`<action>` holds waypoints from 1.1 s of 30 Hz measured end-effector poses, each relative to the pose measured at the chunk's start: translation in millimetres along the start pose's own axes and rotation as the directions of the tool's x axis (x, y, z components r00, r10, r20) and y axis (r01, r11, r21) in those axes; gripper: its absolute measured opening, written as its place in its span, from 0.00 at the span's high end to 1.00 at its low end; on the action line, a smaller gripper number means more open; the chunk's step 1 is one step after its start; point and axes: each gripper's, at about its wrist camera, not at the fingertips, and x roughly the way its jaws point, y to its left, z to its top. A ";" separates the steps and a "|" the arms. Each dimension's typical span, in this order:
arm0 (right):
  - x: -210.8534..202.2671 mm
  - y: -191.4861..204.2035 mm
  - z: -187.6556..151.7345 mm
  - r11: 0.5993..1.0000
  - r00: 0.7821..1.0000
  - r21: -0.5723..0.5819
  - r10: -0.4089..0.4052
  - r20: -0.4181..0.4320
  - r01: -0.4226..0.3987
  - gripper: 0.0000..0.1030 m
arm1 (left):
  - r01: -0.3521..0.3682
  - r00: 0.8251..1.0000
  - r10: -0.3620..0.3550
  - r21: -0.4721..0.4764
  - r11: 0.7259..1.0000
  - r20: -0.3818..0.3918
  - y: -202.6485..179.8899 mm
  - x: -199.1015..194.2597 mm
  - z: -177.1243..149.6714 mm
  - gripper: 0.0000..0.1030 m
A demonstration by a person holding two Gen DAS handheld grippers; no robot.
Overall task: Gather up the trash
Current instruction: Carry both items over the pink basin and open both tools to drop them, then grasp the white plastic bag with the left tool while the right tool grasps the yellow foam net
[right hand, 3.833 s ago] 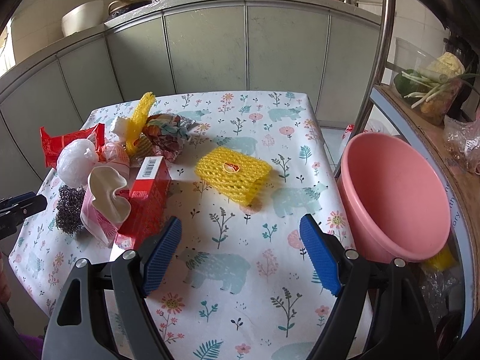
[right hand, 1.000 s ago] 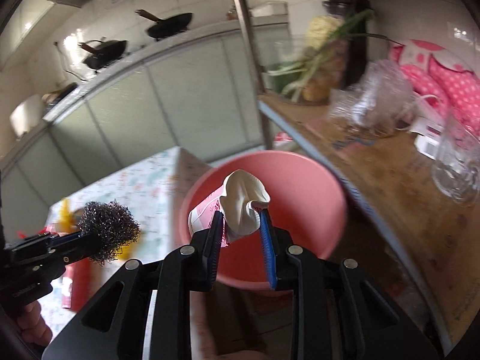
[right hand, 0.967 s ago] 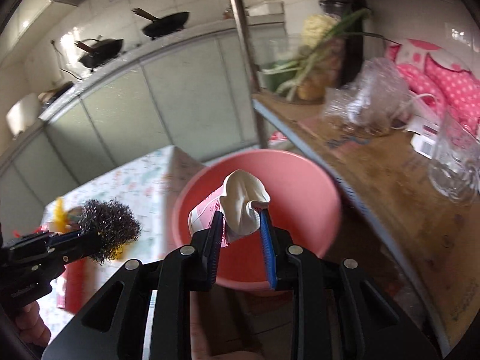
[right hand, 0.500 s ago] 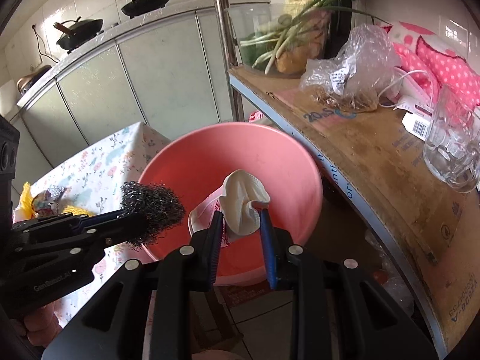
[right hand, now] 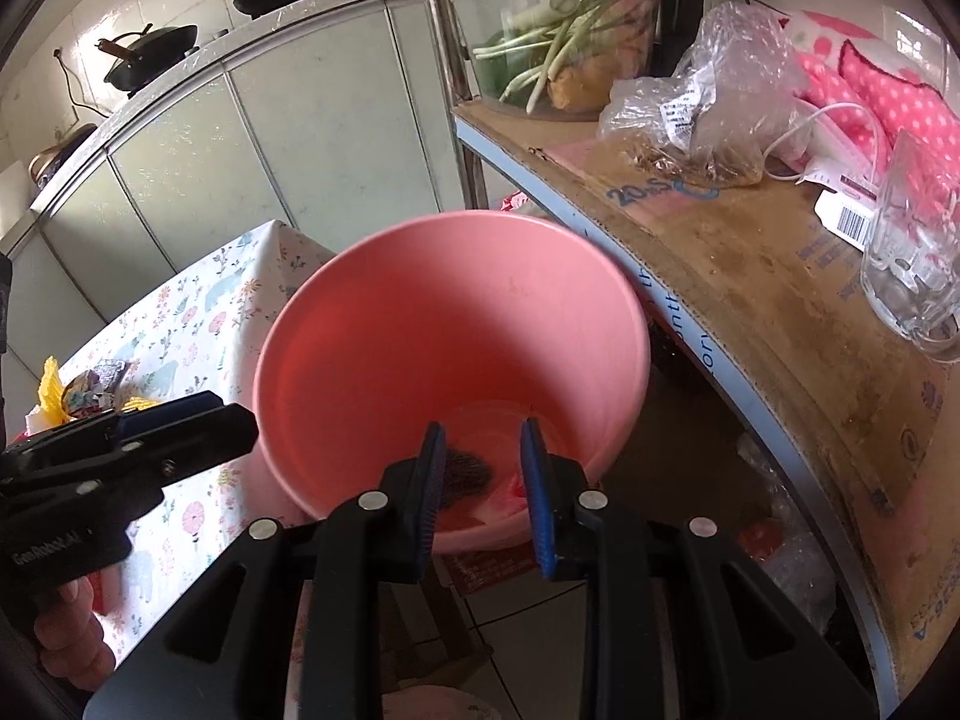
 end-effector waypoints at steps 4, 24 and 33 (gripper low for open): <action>-8.5 11.2 1.2 0.999 1.000 -0.029 0.024 0.004 -0.024 0.74 | -0.014 1.000 0.014 -0.003 1.000 0.026 3.7 -20.7 -7.3 0.60; -48.0 136.1 -25.5 0.951 0.968 -0.185 0.252 -0.002 -0.248 0.64 | -0.197 0.962 0.207 -0.074 0.978 0.178 74.1 -175.6 -83.0 0.50; -37.0 184.0 -39.8 0.904 0.939 -0.252 0.330 -0.098 -0.345 0.64 | -0.335 0.902 0.371 -0.185 0.924 0.219 129.7 -229.6 -135.4 0.49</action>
